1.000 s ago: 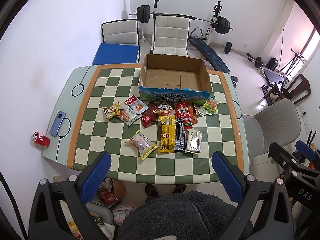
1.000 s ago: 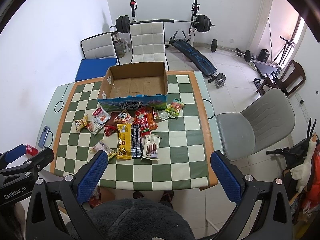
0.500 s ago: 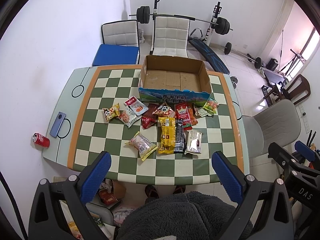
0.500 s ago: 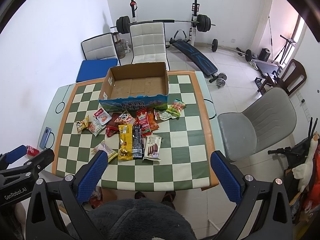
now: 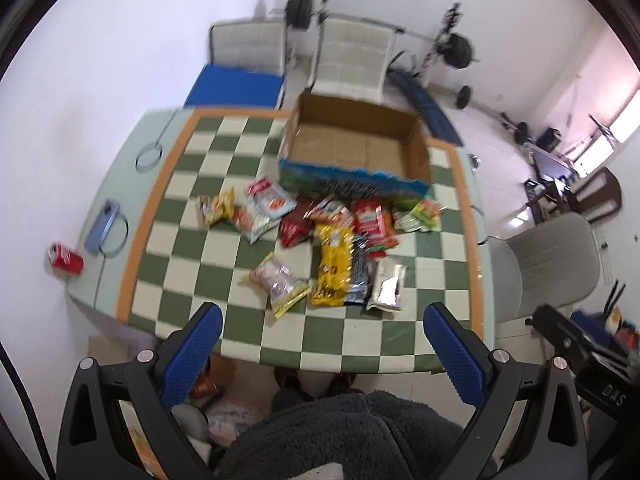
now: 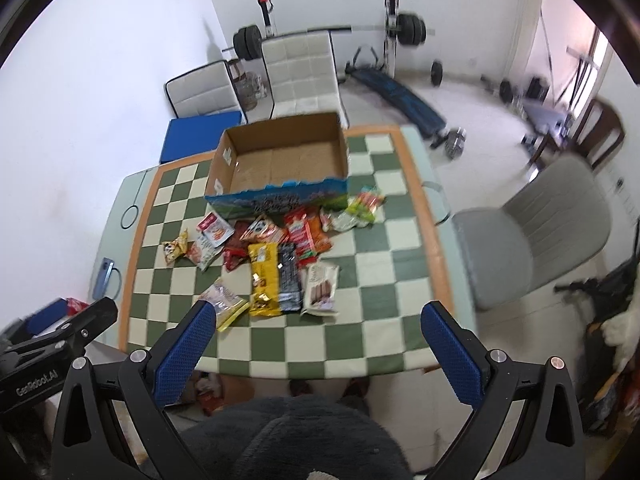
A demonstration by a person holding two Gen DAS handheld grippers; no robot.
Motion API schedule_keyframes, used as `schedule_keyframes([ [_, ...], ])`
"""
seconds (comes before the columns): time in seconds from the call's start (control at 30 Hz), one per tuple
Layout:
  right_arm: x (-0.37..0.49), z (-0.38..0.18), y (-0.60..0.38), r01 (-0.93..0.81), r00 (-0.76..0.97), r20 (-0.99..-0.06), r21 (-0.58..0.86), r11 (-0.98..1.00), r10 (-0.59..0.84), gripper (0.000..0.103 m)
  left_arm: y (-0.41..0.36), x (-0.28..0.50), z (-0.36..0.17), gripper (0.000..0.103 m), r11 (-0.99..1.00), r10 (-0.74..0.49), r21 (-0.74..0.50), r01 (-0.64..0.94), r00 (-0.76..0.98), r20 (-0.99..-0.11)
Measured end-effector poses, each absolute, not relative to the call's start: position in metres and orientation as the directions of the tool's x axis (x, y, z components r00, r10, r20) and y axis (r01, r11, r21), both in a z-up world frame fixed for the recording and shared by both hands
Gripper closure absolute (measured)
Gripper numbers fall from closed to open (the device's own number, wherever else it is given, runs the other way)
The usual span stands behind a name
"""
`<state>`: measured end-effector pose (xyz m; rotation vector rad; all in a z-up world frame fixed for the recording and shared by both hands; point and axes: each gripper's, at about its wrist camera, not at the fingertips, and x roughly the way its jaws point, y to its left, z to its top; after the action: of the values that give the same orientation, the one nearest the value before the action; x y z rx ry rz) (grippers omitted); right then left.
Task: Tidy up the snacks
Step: 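Grasp the clear cookie bag with left gripper while right grasps yellow-black bag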
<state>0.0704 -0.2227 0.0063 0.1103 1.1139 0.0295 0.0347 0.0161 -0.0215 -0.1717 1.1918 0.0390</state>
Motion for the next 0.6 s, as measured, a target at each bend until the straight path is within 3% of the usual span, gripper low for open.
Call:
schedule_keyframes([
  [0.27, 0.123, -0.113, -0.234, 0.080, 0.239, -0.948, 0.235, 0.969, 0.210, 0.000, 0.073, 0.083, -0.142, 0.000, 0.937, -0.113, -0.151, -0.316, 0.135, -0.984],
  [0.6, 0.204, -0.280, -0.201, 0.088, 0.006, -0.969, 0.248, 0.965, 0.248, 0.000, 0.114, 0.143, -0.315, 0.001, 0.814, -0.319, -0.223, -0.537, -0.092, -0.943],
])
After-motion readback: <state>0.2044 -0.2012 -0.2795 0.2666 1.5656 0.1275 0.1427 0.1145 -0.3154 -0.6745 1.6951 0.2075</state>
